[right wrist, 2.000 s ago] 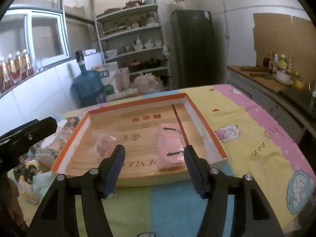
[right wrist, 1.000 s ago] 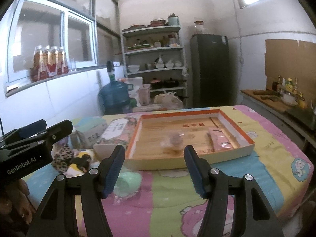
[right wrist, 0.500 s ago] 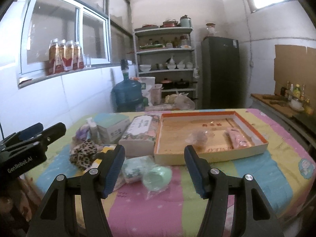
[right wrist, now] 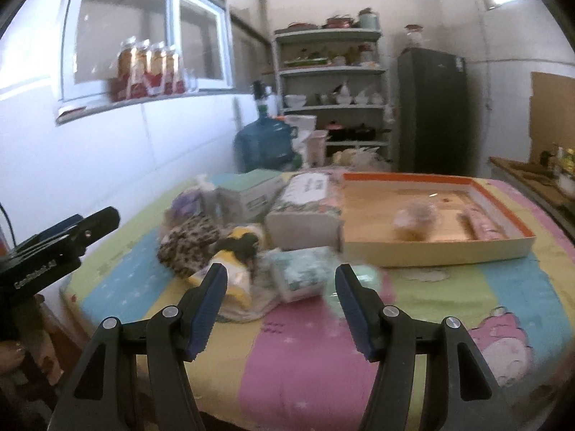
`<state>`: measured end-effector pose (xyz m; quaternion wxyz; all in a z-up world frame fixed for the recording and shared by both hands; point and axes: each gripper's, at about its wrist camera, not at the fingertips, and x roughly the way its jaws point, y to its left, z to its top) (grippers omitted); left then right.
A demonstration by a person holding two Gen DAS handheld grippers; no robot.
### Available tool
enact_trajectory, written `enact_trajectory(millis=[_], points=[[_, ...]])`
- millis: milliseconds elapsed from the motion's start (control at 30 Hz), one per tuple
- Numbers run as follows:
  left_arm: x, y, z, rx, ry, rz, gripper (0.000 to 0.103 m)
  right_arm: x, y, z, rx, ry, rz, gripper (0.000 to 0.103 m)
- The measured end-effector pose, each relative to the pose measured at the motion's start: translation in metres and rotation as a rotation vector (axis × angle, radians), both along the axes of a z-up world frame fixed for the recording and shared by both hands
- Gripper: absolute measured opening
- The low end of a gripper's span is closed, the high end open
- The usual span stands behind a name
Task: Organize soft objects
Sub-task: 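Withdraw both grippers from the tray back toward the pile, then grasp the yellow-and-white snack bag with the right gripper while the left gripper grasps the leopard-print cloth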
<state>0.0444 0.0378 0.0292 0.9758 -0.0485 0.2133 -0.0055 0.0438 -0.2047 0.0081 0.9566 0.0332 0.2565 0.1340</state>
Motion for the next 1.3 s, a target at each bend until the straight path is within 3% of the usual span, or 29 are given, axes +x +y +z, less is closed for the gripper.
enact_trajectory(millis=[300,367,467,767,1100,1300], points=[[0.013,0.015,-0.016,-0.02,0.034,0.002,0.081,0.031,0.03,-0.013,0.068,0.028,0.111,0.064],[0.017,0.017,-0.019,-0.024,0.042,-0.003,0.081,0.04,0.034,-0.017,0.086,0.044,0.121,0.056],[0.023,0.019,-0.023,-0.028,0.048,-0.006,0.081,0.053,0.037,-0.021,0.099,0.066,0.126,0.05],[0.036,0.015,-0.03,-0.026,0.057,-0.045,0.081,0.082,0.042,-0.036,0.117,0.155,0.111,0.05],[0.051,0.007,-0.037,-0.017,0.088,-0.1,0.081,0.091,0.046,-0.041,0.101,0.182,0.109,0.048],[0.058,0.004,-0.044,-0.027,0.111,-0.141,0.071,0.081,0.038,-0.034,0.126,0.128,0.11,0.043]])
